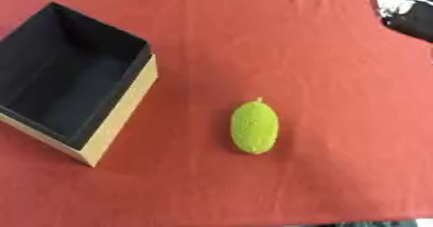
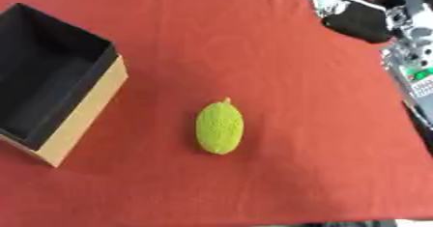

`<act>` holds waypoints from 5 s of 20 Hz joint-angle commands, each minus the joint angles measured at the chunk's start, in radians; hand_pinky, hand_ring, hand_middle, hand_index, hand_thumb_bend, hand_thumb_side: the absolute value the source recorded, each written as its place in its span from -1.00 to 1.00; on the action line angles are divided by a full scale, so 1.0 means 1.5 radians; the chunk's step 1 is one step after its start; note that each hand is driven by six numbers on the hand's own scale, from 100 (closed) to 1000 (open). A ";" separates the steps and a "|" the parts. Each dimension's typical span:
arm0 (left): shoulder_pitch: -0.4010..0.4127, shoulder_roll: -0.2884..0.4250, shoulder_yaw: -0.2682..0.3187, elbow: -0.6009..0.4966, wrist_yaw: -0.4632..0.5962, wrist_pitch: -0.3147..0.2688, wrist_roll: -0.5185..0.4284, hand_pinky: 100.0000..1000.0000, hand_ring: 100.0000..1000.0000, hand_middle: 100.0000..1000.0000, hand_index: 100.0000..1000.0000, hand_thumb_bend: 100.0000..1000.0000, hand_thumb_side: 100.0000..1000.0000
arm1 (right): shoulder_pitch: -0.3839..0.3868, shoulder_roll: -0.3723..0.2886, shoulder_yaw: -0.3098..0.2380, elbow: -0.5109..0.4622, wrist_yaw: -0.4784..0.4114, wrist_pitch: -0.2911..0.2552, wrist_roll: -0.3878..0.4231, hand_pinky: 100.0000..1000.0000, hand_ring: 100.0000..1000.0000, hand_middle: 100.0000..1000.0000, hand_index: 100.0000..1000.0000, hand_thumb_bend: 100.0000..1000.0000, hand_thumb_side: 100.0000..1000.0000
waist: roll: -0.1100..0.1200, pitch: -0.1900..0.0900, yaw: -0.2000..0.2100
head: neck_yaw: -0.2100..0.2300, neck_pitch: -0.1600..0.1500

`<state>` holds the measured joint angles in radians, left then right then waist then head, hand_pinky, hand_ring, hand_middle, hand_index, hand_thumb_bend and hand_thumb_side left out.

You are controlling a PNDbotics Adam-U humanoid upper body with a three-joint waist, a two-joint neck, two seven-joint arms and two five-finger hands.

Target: Pick up objects on the table and place them in the box.

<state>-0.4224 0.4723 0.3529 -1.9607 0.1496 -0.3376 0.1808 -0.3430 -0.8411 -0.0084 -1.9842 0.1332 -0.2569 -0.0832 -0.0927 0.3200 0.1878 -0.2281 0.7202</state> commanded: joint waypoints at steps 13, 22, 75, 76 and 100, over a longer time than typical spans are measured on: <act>-0.010 0.015 -0.004 -0.003 0.012 -0.003 -0.015 0.28 0.03 -0.04 0.28 -1.00 -1.00 | -0.048 -0.137 0.165 -0.011 0.114 -0.046 0.163 0.67 0.76 0.59 0.82 -1.00 -0.20 | -0.002 -0.012 0.015 | -0.014 -0.001; -0.012 0.014 -0.005 -0.003 0.016 -0.004 -0.013 0.28 0.03 -0.04 0.27 -1.00 -1.00 | -0.027 -0.149 0.216 -0.011 0.104 -0.065 0.260 0.77 0.82 0.59 0.81 -0.78 -1.00 | -0.003 -0.011 0.019 | -0.017 -0.003; -0.014 0.009 -0.006 0.002 0.026 -0.005 -0.031 0.29 0.04 -0.05 0.27 -1.00 -1.00 | -0.099 -0.092 0.297 -0.011 0.137 0.114 0.503 0.84 0.88 0.70 0.96 -0.39 -0.86 | -0.006 -0.001 0.033 | -0.029 -0.011; -0.014 0.009 -0.006 0.002 0.027 -0.005 -0.031 0.29 0.04 -0.05 0.27 -1.00 -1.00 | -0.100 -0.091 0.299 -0.011 0.138 0.117 0.505 0.84 0.87 0.69 0.95 -0.41 -0.81 | -0.006 -0.001 0.034 | -0.029 -0.012; -0.016 0.008 -0.005 0.010 0.031 -0.012 -0.038 0.29 0.04 -0.05 0.27 -1.00 -1.00 | -0.115 -0.065 0.317 0.068 0.235 0.129 0.506 0.81 0.85 0.70 0.89 -0.19 -0.99 | -0.002 0.008 0.044 | -0.044 -0.027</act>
<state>-0.4347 0.4640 0.3405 -1.9361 0.1936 -0.3550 0.1277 -0.5019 -0.9241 0.4757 -1.8846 0.4758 -0.0634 0.6829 -0.1045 0.3479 0.2530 -0.2917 0.6924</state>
